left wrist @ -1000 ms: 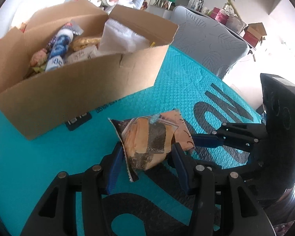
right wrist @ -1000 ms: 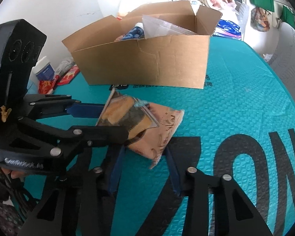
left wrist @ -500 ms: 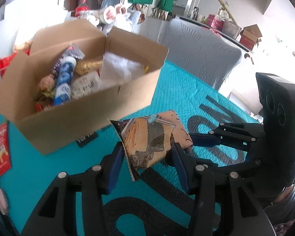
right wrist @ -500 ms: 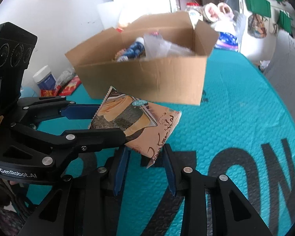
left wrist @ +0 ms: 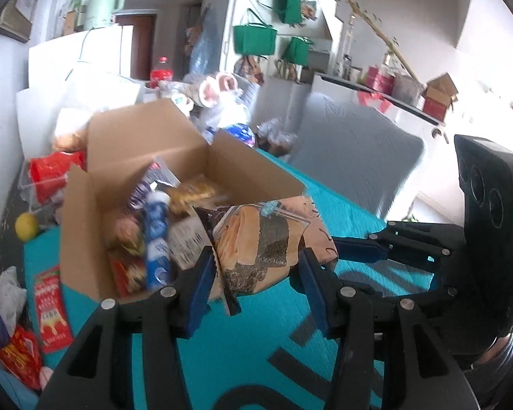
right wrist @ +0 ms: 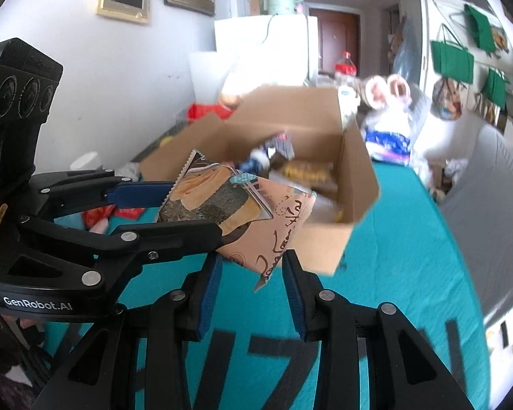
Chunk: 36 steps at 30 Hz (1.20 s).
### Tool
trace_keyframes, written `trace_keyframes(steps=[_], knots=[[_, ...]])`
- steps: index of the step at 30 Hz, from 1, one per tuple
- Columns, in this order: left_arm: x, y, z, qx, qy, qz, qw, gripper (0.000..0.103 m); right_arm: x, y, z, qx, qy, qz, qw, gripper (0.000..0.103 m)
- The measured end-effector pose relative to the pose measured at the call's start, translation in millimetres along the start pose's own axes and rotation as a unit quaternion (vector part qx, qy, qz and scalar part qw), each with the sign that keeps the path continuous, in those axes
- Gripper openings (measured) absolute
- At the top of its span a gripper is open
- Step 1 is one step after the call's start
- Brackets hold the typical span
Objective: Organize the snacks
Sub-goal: 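Lift the snack packet and carry it over the box, then open the right tool dropping the snack packet into the box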
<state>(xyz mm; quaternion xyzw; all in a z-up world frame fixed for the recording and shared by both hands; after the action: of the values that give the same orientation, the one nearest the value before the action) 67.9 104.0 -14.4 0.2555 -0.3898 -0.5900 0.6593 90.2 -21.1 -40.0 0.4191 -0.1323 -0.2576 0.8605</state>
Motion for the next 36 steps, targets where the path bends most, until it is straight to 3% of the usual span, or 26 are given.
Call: trace_keyframes(steps=[9, 15, 24, 25, 27, 30, 36], knots=[[-39.2, 32.3, -18.4, 0.025, 0.027, 0.02, 0.9991, 0.049, 10.4, 42.2, -42.5, 0.026, 0.016, -0.013, 0.999, 0.036], [-75.3, 26.3, -49.6, 0.001, 0.05, 0.054, 0.9973, 0.049, 12.7, 46.9, -74.5, 0.01, 0.007, -0.014, 1.0, 0.036], [-95.7, 12.2, -60.3, -0.031, 0.108, 0.084, 0.9902, 0.049, 13.0, 41.5, -92.9, -0.022, -0.024, -0.014, 0.999, 0.037], [-96.4, 11.7, -60.0, -0.035, 0.115, 0.086, 0.989, 0.049, 13.3, 41.1, -92.7, -0.024, -0.031, -0.014, 0.999, 0.038], [-96.5, 12.0, -58.9, -0.038, 0.132, 0.083, 0.9871, 0.049, 14.9, 40.5, -91.2, -0.028, -0.042, -0.015, 0.999, 0.052], [-94.4, 13.8, -55.7, -0.039, 0.154, 0.073, 0.9846, 0.05, 16.2, 41.1, -85.7, -0.027, -0.048, -0.012, 0.998, 0.052], [-87.9, 23.4, -42.2, -0.024, 0.189, 0.061, 0.9798, 0.074, 20.1, 47.8, -74.3, -0.027, -0.064, -0.018, 0.997, 0.058]])
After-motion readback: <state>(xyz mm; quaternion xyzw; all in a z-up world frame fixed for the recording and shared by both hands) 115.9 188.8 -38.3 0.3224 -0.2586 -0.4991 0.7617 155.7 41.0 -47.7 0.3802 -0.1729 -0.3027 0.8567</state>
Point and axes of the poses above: each gripper's, at about its wrist camera, not at the fingertips, and z roughly against the way its jaws point, x to its right, y to its top, the point moved 2 cm from there along -z, roughly the way its jaws point, and after that the axes turned 7 degrees about -y, right-handed, at the moved point
